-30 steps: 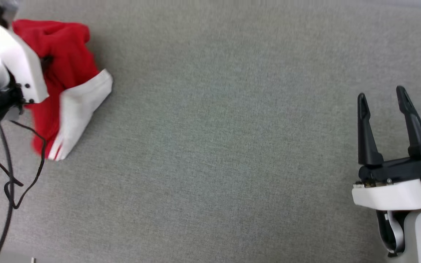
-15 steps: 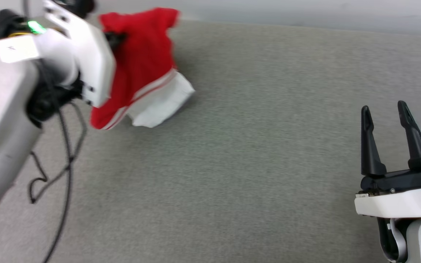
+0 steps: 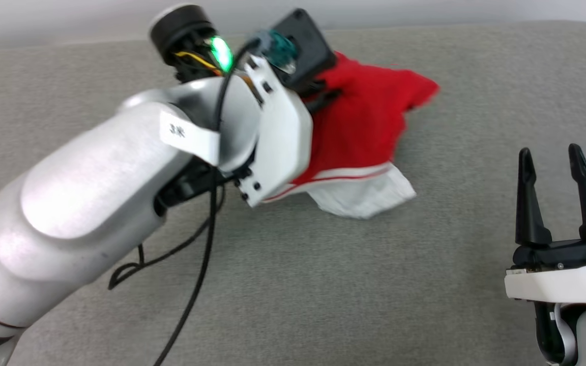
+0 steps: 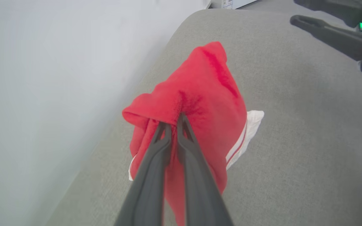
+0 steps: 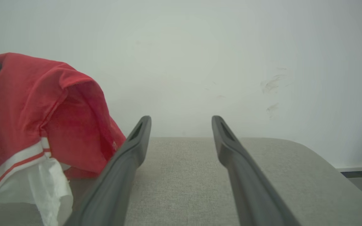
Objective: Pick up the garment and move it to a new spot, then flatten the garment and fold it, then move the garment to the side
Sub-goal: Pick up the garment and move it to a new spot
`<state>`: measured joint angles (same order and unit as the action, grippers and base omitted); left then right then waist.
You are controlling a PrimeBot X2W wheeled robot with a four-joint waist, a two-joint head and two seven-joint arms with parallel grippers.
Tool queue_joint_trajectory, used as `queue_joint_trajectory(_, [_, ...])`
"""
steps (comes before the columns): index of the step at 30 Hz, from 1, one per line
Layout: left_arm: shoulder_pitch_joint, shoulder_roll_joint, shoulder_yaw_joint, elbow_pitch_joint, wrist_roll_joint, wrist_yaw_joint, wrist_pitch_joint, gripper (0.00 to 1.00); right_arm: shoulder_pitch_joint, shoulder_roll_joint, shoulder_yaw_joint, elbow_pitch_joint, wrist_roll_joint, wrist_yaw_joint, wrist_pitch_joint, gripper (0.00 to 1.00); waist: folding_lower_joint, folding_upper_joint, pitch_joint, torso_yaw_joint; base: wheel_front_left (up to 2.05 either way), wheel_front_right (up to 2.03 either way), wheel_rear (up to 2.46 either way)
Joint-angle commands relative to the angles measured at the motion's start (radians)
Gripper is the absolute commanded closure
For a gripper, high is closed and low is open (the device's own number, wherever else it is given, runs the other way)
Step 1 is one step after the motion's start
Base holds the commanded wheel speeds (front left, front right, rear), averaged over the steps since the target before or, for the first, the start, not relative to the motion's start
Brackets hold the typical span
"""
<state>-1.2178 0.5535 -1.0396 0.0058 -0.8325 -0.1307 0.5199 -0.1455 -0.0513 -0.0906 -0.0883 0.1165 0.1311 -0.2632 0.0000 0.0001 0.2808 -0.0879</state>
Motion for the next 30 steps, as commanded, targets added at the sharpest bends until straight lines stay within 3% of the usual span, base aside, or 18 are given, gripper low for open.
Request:
queue_joint_trajectory(1, [-0.013, -0.001, -0.006, -0.006, -0.006, 0.002, -0.008, 1.00, -0.010, 0.002, -0.003, 0.001, 0.002, -0.001, -0.002, 0.00, 0.0000, -0.0001, 0.007, -0.018, 0.00, 0.00, 0.00])
queue_joint_trajectory(8, [-0.010, 0.013, -0.105, 0.039, -0.014, 0.002, -0.025, 1.00, -0.018, 0.002, -0.012, -0.002, 0.014, -0.001, -0.002, 0.00, 0.0000, -0.0001, 0.027, -0.041, 0.00, 0.00, 0.00])
queue_joint_trajectory(18, [0.059, 0.059, -0.201, 0.325, -0.014, 0.002, -0.048, 1.00, -0.056, 0.002, 0.004, -0.004, 0.017, -0.001, -0.002, 0.00, 0.0000, -0.0001, 0.081, -0.061, 0.00, 0.00, 0.00])
queue_joint_trajectory(20, [0.095, 0.048, -0.218, 0.415, -0.033, 0.002, -0.051, 1.00, -0.054, 0.002, 0.001, -0.001, 0.012, -0.001, -0.002, 0.00, 0.0000, -0.0001, 0.092, -0.064, 0.00, 0.00, 0.00])
queue_joint_trajectory(26, [0.118, 0.032, -0.231, 0.499, -0.054, 0.002, -0.084, 1.00, -0.052, 0.002, -0.005, 0.000, 0.003, -0.001, -0.002, 0.00, 0.0000, -0.0001, 0.094, -0.058, 0.00, 0.00, 0.00])
queue_joint_trajectory(27, [0.113, 0.023, -0.230, 0.506, -0.052, 0.002, -0.105, 0.40, -0.050, 0.002, -0.008, 0.001, 0.001, -0.001, -0.003, 0.00, 0.0000, -0.0001, 0.090, -0.053, 0.00, 0.00, 0.00])
queue_joint_trajectory(28, [0.106, 0.014, -0.224, 0.512, -0.050, 0.002, -0.130, 0.00, -0.049, 0.002, -0.008, 0.002, -0.003, -0.001, -0.002, 0.00, 0.0000, -0.0001, 0.085, -0.048, 0.00, 0.00, 0.00])
queue_joint_trajectory(30, [0.095, 0.004, -0.210, 0.522, -0.042, 0.002, -0.183, 0.00, -0.042, 0.002, -0.005, 0.005, -0.006, -0.001, -0.002, 0.00, 0.0000, -0.0001, 0.068, -0.038, 0.00, 0.00, 0.00])
